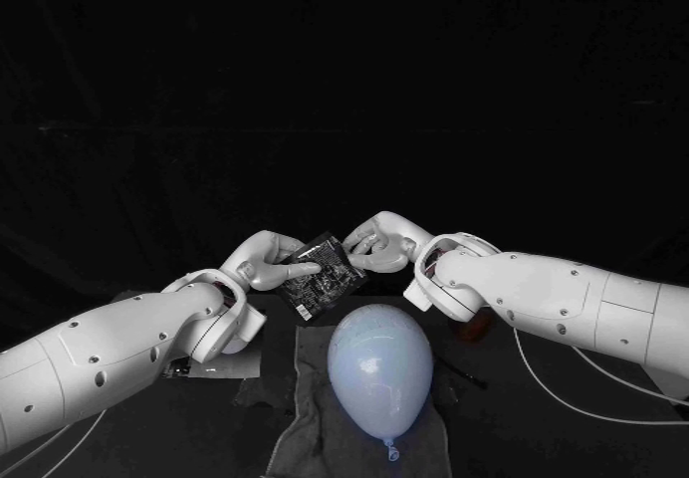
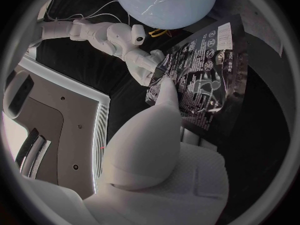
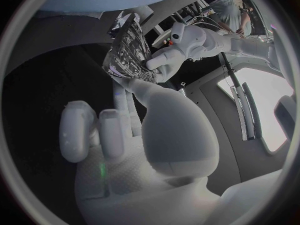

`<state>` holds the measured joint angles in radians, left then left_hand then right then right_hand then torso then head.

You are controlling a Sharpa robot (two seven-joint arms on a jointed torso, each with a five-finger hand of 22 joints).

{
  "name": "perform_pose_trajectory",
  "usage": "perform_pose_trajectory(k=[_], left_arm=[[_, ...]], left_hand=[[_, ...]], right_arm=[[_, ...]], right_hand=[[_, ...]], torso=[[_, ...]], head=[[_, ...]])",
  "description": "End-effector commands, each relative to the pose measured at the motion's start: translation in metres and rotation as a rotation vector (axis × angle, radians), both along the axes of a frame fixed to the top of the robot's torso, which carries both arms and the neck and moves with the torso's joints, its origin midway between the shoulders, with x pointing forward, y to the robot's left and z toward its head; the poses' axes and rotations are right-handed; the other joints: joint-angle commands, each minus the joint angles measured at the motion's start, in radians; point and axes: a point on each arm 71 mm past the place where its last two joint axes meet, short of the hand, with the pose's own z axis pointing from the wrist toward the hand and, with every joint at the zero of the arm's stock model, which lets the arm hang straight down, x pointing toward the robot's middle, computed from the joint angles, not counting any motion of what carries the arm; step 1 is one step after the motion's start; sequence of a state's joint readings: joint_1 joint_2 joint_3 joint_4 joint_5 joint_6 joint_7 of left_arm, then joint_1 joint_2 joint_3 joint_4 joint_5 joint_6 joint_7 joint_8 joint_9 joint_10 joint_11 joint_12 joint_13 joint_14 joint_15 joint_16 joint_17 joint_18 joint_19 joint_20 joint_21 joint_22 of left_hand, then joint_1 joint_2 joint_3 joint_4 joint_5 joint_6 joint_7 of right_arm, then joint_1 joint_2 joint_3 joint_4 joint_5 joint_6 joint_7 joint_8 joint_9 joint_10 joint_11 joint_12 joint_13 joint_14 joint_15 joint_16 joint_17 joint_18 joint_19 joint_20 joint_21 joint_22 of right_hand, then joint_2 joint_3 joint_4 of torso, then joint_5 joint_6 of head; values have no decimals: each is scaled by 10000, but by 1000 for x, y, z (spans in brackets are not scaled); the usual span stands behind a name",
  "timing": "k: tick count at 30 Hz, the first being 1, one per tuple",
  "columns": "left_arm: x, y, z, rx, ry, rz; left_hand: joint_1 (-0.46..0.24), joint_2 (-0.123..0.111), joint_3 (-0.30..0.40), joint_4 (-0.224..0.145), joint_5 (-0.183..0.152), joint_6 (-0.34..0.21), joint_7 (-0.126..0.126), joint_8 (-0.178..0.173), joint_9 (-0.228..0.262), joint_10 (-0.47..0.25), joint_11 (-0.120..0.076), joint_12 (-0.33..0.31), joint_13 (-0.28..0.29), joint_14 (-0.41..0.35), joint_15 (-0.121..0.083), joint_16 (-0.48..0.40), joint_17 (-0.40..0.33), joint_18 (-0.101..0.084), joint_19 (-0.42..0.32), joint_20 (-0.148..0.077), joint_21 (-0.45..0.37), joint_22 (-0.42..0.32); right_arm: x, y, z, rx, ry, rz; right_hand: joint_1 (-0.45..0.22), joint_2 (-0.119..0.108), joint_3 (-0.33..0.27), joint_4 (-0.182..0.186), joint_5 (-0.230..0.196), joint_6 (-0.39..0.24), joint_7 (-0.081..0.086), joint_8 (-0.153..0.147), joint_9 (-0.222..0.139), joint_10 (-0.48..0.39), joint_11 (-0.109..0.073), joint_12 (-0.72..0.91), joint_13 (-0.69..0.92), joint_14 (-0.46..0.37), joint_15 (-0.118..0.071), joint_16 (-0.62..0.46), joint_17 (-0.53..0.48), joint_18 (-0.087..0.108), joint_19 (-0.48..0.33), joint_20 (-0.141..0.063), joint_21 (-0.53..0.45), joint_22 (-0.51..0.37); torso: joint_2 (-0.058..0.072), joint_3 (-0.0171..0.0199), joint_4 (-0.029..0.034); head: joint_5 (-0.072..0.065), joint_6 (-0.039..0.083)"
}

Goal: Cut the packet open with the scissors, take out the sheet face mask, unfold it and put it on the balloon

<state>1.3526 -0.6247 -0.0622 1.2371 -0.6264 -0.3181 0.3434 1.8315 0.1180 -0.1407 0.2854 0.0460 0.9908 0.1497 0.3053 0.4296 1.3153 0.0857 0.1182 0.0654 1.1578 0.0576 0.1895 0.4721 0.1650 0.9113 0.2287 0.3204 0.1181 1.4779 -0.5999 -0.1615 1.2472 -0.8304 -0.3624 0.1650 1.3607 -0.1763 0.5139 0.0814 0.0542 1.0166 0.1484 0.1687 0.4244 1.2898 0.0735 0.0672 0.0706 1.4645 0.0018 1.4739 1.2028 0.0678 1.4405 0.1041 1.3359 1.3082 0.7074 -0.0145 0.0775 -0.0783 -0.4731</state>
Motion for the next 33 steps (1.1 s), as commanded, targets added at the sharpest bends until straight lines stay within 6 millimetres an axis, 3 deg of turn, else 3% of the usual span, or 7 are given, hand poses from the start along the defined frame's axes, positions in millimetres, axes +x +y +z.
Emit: perform_pose_trajectory(k=[1,7,13,14,18,28,33], left_arm=[[-3,-5,4,-213,-114,-389],[-3,-2,4,-220,-145,-369],[-1,1,4,-205,-169,-271],[-1,1,4,-203,-170,-264],[-1,1,4,-196,-171,-265],[-5,-4,4,-299,-45,-940],[-9,-8,5,-455,72,-1359]], left_hand=[[144,1400,-51,-15,18,-7,-24,-5,12,77,1,-50,15,33,5,-31,8,182,50,11,64,14],[144,1400,-51,-15,18,-7,-24,-5,12,77,1,-50,15,33,5,-31,8,182,50,11,64,14],[150,1394,-60,-14,18,-3,-26,-6,17,82,-1,-57,15,36,4,-34,12,179,54,6,69,16],[150,1394,-60,-14,18,-3,-26,-6,17,82,-1,-57,15,36,4,-34,12,179,54,6,69,16],[154,1391,-65,-15,18,-1,-28,-6,20,86,-2,-60,15,38,3,-35,14,178,56,4,72,17],[144,1392,-96,6,18,27,-46,4,39,130,-13,-62,20,66,-5,-28,30,166,52,3,76,21],[142,1393,-100,9,18,30,-50,5,41,134,-15,-62,21,68,-6,-28,32,163,50,5,76,21]], right_arm=[[-1,3,-4,-326,297,312],[-4,4,-8,-264,752,928],[-6,0,-8,-69,963,1176],[-6,-1,-8,-26,975,1186],[-6,-4,-8,92,1018,1189],[-2,-3,-9,110,1266,1345],[-2,2,-10,-123,1251,1357]], right_hand=[[93,44,109,-10,-16,124,-30,-8,-4,103,-23,3,11,378,-46,30,-13,-107,0,-7,-30,1439],[-71,-8,96,19,-58,182,-48,10,7,174,-37,2,15,381,-63,35,4,-128,42,-25,49,1489],[-820,-451,-398,400,-60,73,0,-67,-12,159,24,-23,1,378,-14,38,5,-133,37,-2,42,1501],[-1063,-626,-616,535,-59,58,15,-82,-17,161,39,-19,4,376,-1,37,-2,-131,29,7,29,1498],[-1219,-731,-894,696,-59,53,-1,-98,-21,158,27,-16,14,367,-10,31,-30,-123,16,11,4,1494],[-1078,-685,-987,710,-57,97,-35,-83,-12,206,-5,4,32,373,-32,42,10,-129,32,2,32,1515],[-198,-71,-511,436,-55,183,-105,-48,10,230,-86,-19,20,381,-106,50,39,-133,55,-51,61,1543]], torso=[[6,-8,-10],[-1,2,-9],[-10,7,-16],[-10,9,-15],[-2,5,-16],[12,2,-1],[2,-6,11]], head=[[9,-2],[-7,-35],[-31,-52],[-33,-52],[-36,-59],[-55,-67],[-67,-104]])
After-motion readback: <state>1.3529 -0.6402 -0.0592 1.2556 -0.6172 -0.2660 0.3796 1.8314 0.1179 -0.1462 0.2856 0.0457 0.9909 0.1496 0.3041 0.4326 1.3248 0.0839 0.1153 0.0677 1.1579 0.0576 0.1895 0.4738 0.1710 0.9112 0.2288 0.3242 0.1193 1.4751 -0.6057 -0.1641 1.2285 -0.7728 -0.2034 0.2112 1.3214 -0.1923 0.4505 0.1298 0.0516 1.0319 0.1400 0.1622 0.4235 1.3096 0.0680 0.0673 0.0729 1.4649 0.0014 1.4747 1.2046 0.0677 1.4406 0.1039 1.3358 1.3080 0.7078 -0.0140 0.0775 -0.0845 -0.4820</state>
